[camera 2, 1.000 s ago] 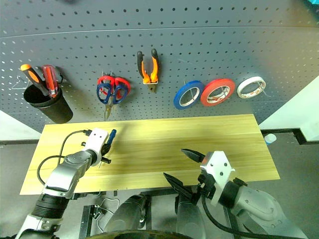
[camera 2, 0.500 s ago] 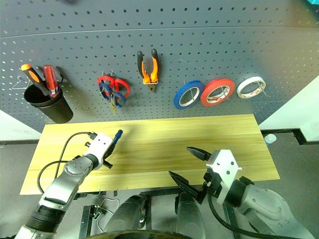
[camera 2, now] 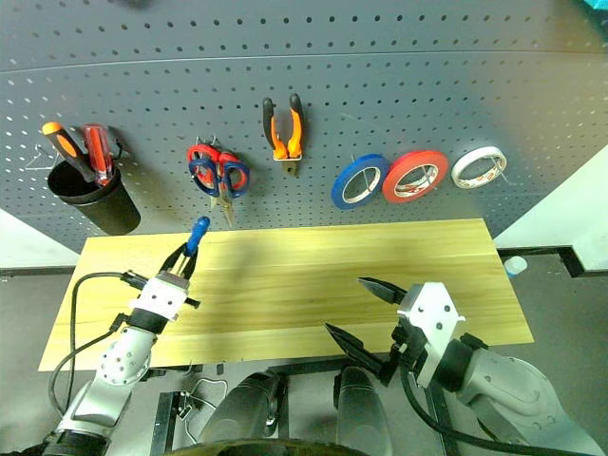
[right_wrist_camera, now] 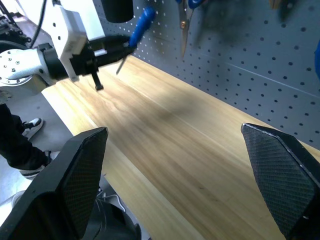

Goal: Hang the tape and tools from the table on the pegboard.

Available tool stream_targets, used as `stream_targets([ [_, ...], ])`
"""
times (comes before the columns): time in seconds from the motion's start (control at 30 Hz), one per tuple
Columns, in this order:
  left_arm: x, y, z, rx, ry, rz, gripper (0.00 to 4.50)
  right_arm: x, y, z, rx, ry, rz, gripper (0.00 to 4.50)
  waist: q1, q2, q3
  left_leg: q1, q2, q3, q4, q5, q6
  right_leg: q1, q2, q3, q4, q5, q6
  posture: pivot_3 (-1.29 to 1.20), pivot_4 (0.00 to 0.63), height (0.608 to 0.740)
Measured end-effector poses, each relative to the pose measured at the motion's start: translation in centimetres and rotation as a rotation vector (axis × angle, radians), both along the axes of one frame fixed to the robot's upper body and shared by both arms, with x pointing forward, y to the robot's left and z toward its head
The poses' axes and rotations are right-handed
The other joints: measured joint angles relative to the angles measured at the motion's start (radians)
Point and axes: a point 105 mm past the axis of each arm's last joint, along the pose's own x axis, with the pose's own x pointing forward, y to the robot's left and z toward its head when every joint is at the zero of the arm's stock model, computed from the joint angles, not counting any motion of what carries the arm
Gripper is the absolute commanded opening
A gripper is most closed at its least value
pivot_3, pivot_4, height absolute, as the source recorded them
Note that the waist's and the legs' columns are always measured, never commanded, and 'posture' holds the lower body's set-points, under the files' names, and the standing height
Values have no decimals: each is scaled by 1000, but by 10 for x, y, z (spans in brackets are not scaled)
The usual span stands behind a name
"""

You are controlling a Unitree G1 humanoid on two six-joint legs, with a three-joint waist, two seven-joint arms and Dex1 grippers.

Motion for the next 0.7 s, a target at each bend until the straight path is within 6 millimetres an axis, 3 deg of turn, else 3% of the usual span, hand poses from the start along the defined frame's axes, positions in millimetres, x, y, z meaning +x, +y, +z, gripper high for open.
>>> stream_targets([
  [0.33,1,-15,33,28,-194,-76,420,5,-3,-1,8,1,7,4500,0,0,-1,1,0,1,1,0,0,0,0,0,1,0,0,2,176,739],
  [0.57,3,-39,82,12,-391,-158,420,11,-3,4,18,-28,34,4500,0,0,-4,1,0,1,1,1,-1,1,1,0,2,0,0,6,167,739],
  [0.7,8,-44,105,-14,-458,-154,420,13,-5,16,59,-62,45,4500,-2,0,-8,2,0,2,2,1,-1,1,1,1,3,0,0,6,162,739],
])
